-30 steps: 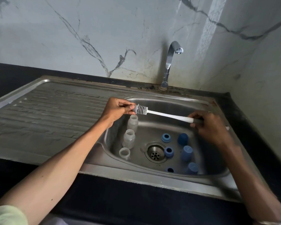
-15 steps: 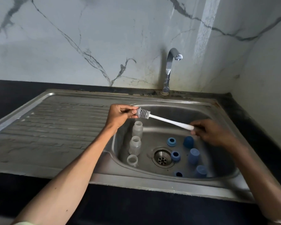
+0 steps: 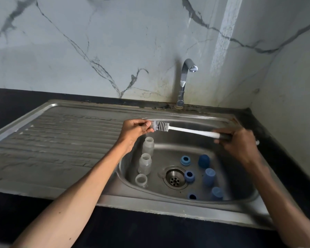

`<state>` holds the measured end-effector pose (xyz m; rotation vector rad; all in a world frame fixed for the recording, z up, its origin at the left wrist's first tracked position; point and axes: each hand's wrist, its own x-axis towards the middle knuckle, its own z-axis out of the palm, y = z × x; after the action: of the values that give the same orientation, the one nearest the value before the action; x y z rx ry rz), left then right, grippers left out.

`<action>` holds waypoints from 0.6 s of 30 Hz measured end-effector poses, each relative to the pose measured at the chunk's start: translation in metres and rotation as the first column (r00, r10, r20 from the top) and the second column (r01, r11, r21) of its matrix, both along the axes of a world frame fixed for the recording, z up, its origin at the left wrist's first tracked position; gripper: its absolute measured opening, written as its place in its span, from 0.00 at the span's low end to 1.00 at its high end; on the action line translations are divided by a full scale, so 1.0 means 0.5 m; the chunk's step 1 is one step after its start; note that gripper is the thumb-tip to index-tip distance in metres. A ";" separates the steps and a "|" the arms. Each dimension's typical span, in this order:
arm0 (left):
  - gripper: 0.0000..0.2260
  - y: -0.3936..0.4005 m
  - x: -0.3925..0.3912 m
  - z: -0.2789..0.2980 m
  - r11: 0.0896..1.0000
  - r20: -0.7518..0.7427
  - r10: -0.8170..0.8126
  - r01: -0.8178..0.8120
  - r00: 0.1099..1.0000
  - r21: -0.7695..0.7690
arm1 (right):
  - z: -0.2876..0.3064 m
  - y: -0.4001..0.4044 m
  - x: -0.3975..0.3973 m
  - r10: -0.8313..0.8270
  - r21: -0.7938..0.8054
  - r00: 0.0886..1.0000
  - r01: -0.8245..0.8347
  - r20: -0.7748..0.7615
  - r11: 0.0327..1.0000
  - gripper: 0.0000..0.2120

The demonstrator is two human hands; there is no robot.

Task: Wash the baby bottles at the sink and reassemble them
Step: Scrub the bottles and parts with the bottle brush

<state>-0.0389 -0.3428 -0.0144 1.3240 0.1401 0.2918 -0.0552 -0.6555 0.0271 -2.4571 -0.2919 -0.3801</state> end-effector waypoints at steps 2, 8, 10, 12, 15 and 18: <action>0.05 -0.009 0.001 -0.002 0.998 -0.006 0.056 -0.057 0.998 -0.039 | -0.005 0.002 0.008 0.031 -0.090 0.990 -0.043 -0.136 0.995 0.15; 0.03 0.016 0.006 0.001 0.955 0.002 0.221 -0.216 0.975 -0.204 | -0.008 0.005 0.026 0.121 -0.072 0.960 -0.143 -0.252 0.987 0.10; 0.05 0.008 0.000 0.006 0.951 0.001 0.174 -0.168 0.985 -0.261 | -0.013 0.017 0.023 0.146 -0.086 0.959 -0.172 -0.244 0.981 0.08; 0.06 -0.016 -0.007 0.008 0.958 0.008 0.125 -0.118 0.992 -0.260 | -0.027 0.040 0.018 0.179 -0.117 0.950 -0.214 -0.257 0.970 0.06; 0.07 -0.048 -0.009 0.008 0.964 0.021 0.120 -0.112 0.993 -0.240 | -0.040 0.063 0.013 0.194 -0.092 0.955 -0.219 -0.226 0.971 0.05; 0.08 -0.046 0.001 0.016 0.928 0.003 0.252 -0.241 0.968 -0.285 | -0.037 0.062 0.011 0.178 -0.079 0.961 -0.198 -0.211 0.977 0.07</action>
<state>-0.0383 -0.3658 -0.0063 1.0148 0.3060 0.4930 -0.0495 -0.6244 0.0086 -2.5130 -0.4627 -0.0327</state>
